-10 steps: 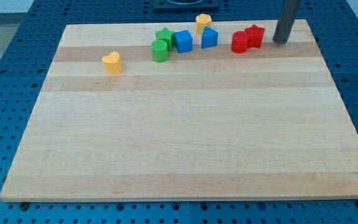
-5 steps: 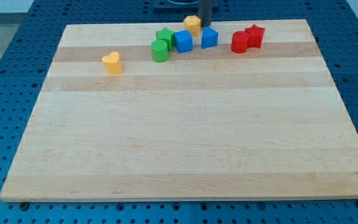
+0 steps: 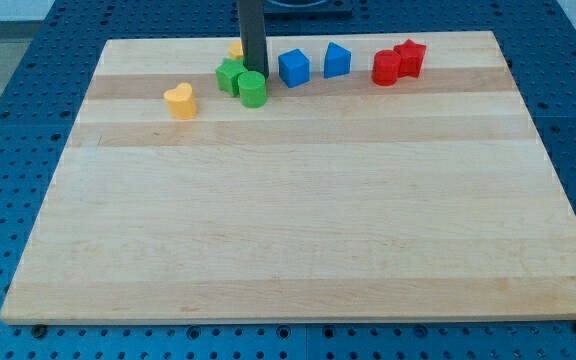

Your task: Move the yellow hexagon into the green star

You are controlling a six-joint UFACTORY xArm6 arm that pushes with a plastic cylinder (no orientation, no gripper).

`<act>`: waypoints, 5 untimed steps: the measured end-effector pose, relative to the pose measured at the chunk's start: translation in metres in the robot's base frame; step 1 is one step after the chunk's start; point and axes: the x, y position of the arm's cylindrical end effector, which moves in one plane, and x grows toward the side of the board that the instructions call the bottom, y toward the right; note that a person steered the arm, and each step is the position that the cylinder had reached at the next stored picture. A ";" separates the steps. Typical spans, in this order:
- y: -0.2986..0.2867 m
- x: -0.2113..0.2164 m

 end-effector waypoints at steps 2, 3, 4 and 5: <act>0.004 0.002; 0.014 -0.019; 0.020 -0.031; 0.020 -0.036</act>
